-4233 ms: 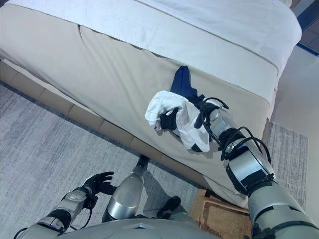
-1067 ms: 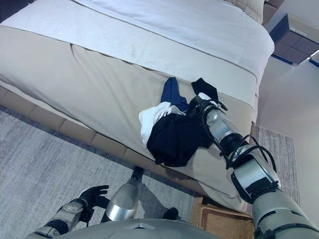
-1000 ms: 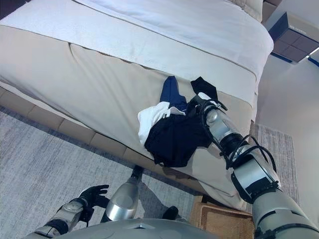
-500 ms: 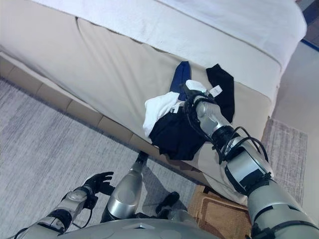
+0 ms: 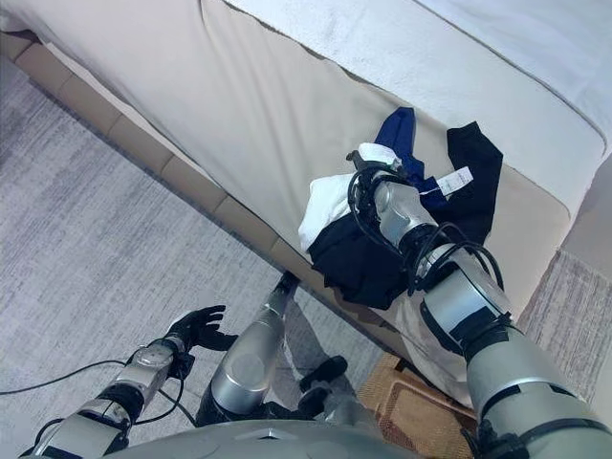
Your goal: Pick up the clothes from the bed and place them into the basket
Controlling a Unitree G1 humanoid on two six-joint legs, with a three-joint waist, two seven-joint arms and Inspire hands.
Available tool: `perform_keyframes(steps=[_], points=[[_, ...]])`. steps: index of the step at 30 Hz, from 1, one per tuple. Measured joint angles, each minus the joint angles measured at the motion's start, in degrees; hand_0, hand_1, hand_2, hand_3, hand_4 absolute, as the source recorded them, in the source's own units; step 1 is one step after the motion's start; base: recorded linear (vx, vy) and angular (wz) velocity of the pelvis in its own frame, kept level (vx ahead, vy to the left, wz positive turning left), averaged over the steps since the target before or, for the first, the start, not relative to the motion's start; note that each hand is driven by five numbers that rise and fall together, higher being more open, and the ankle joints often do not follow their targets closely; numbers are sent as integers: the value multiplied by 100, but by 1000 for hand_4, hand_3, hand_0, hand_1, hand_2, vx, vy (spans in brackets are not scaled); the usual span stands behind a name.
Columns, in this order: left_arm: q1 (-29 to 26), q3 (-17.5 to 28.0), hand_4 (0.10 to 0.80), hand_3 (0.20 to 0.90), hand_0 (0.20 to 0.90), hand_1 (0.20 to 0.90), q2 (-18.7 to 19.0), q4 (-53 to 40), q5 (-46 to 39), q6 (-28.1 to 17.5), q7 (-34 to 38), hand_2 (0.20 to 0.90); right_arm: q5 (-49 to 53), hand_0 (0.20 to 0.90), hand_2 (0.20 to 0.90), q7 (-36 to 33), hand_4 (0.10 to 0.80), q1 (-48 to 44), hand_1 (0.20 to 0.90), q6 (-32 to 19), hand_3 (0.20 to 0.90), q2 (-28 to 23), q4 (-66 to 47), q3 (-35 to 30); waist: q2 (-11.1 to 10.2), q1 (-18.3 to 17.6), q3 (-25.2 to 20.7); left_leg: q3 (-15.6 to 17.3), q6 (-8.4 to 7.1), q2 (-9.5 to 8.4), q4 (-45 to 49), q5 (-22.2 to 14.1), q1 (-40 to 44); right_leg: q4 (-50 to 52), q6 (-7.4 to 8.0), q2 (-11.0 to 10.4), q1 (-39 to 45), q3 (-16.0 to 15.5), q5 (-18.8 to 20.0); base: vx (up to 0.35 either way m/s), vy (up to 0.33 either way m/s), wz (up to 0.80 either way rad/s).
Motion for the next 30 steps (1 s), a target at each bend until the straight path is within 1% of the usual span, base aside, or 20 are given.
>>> perform_keyframes(steps=[2,5,6,7,12,17,20,23,26,30], points=[[-1,0,800,900,900,900,0,4,-42,-1,-23,900,-130,900,900,103,800,-42,900,44,900,19,64,10,0,5,0,-15,0,-8,12,1,-50,13,1,-3,-41,-10,1,13,22,5],[-19,0,800,900,900,900,1,-2,-127,-30,-34,900,-135,900,900,196,800,-71,900,59,900,37,349,44,3,8,2,-130,1,-56,43,-1,-79,119,-3,-35,-43,-127,-47,21,16,19],[-32,3,800,900,900,900,0,-9,-157,-87,-57,900,-135,462,462,196,289,-93,462,83,389,40,444,44,3,37,2,-154,1,-56,53,-1,-107,182,-10,-52,-80,-142,-91,24,14,15],[-34,2,800,900,900,900,0,-13,-159,-110,-60,900,-135,300,300,194,100,-109,300,82,200,43,473,44,4,41,3,-162,1,-57,70,-1,-130,195,-15,-52,-92,-148,-97,21,5,9],[-44,3,800,900,900,900,-2,-45,-163,-128,-58,900,-130,300,300,64,100,-213,300,53,200,80,662,42,23,76,15,-207,2,-58,95,-1,-166,202,-14,-46,-104,-186,-98,8,-3,3],[-41,6,800,900,900,900,-2,-44,-163,-129,-58,900,-128,300,300,-106,100,-222,300,-7,200,77,658,37,23,71,15,-205,3,-53,119,-2,-165,205,-13,-44,-97,-181,-97,8,-14,-1],[-38,10,800,900,900,900,-2,-42,-163,-137,-56,900,-4,300,300,-267,100,-222,300,28,200,41,522,36,24,57,15,-186,30,-41,169,-28,-163,218,9,-45,-89,-157,-84,6,-17,-3],[-7,22,800,900,900,900,2,-43,-162,-154,-50,900,578,300,300,-811,100,-220,300,167,200,-112,-23,-50,25,-5,17,-129,38,-9,198,-42,-131,270,9,-46,-90,-99,-83,13,-26,-10],[34,57,800,900,900,900,4,-42,-160,-218,-45,900,961,300,300,-1500,100,-220,300,182,200,-240,-389,-413,25,-10,17,-56,44,34,193,-46,-31,293,8,-38,-47,-2,-83,45,-26,-14],[223,120,800,900,900,900,9,-26,-138,-293,-6,900,1342,300,300,-2310,100,-221,300,138,200,-641,-1069,-917,23,-99,17,37,72,40,189,-68,179,288,8,-50,113,95,-83,86,-13,-12]])
